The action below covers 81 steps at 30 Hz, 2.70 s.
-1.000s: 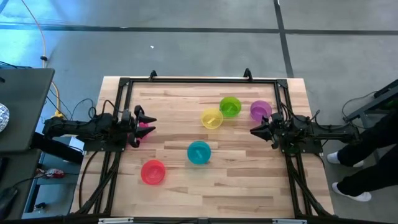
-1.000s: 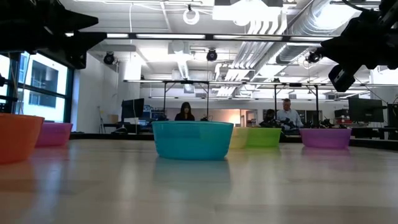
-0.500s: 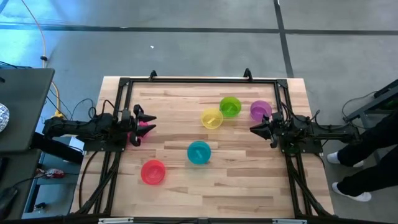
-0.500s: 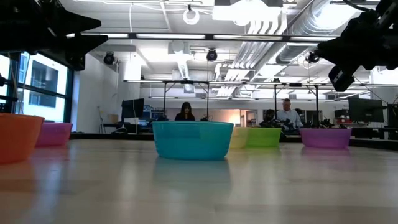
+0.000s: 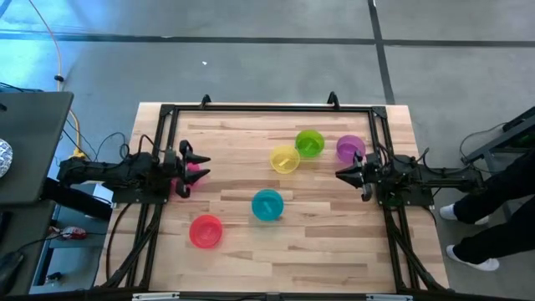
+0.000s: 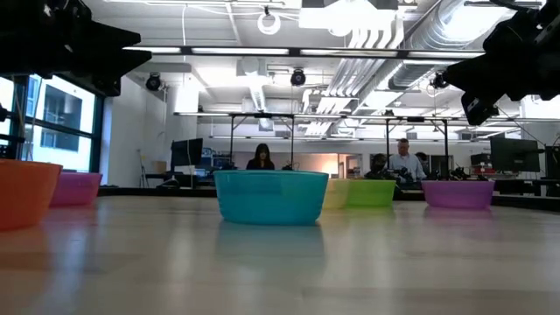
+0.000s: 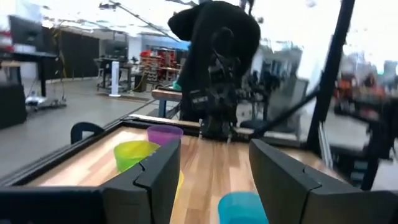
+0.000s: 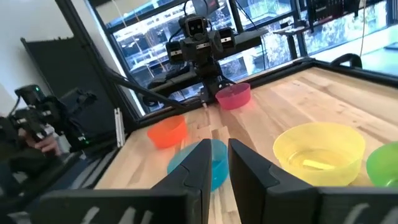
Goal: Nest bowls inside each other
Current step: Stack the purple bowl on the blue bowl
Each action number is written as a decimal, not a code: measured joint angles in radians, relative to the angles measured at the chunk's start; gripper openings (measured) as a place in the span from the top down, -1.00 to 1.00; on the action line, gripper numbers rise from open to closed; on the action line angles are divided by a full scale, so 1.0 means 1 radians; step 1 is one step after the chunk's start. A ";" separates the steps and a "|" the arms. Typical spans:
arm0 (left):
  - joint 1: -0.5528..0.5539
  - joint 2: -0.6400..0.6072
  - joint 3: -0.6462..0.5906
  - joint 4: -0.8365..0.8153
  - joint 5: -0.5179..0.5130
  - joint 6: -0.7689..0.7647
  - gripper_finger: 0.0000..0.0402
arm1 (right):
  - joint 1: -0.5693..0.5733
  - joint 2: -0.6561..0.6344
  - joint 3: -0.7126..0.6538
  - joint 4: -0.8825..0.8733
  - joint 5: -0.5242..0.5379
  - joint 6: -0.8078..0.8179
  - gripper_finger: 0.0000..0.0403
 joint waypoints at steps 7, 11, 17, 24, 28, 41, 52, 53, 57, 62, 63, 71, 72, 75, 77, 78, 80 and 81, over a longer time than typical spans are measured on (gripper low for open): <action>0.001 0.000 0.000 -0.021 -0.075 -0.030 0.10 | 0.000 0.000 0.000 0.015 0.099 -0.078 0.78; 0.001 0.000 0.000 0.001 -0.073 -0.105 0.10 | 0.000 0.000 0.000 0.076 0.245 0.006 0.78; 0.000 0.000 0.000 0.056 -0.005 -0.156 0.10 | 0.000 0.000 0.000 0.260 0.336 -0.001 0.78; 0.000 0.000 0.000 0.114 0.014 -0.160 0.10 | 0.000 0.000 0.000 0.297 0.195 -0.024 0.78; 0.000 0.004 0.000 0.089 0.014 -0.166 0.10 | 0.000 0.000 0.000 0.233 0.169 0.015 0.78; 0.000 0.222 0.257 0.049 0.075 -0.064 0.10 | 0.000 0.017 0.199 0.103 0.121 -0.017 0.78; 0.000 0.461 0.532 0.031 0.167 -0.052 0.10 | 0.000 0.290 0.557 -0.122 0.058 -0.071 0.78; 0.000 0.476 0.552 0.030 0.169 -0.050 0.10 | 0.000 0.318 0.590 -0.138 0.049 -0.083 0.78; 0.000 0.527 0.612 0.032 0.169 -0.047 0.10 | 0.000 0.426 0.711 -0.230 0.007 -0.145 0.78; 0.001 0.569 0.626 0.032 0.168 -0.024 0.10 | 0.000 0.488 0.776 -0.278 -0.155 -0.224 0.78; 0.001 0.575 0.626 0.036 0.168 -0.025 0.10 | 0.000 0.489 0.773 -0.249 -0.205 -0.233 0.78; 0.000 0.615 0.626 0.086 0.182 -0.058 0.10 | 0.000 0.475 0.732 -0.030 -0.435 -0.220 0.78; 0.000 0.619 0.626 0.092 0.186 -0.058 0.10 | 0.000 0.473 0.732 -0.025 -0.452 -0.240 0.78; 0.000 0.624 0.626 0.092 0.187 -0.075 0.10 | 0.000 0.461 0.732 -0.023 -0.473 -0.301 0.78; 0.000 0.627 0.626 0.093 0.187 -0.095 0.10 | 0.000 0.455 0.732 -0.024 -0.474 -0.332 0.78; 0.000 0.628 0.626 0.091 0.187 -0.106 0.10 | 0.000 0.455 0.732 -0.026 -0.470 -0.345 0.78; 0.000 0.627 0.626 0.091 0.187 -0.121 0.10 | 0.000 0.454 0.732 -0.029 -0.416 -0.354 0.78; 0.000 0.627 0.626 0.092 0.187 -0.127 0.10 | 0.000 0.455 0.732 -0.032 -0.373 -0.346 0.78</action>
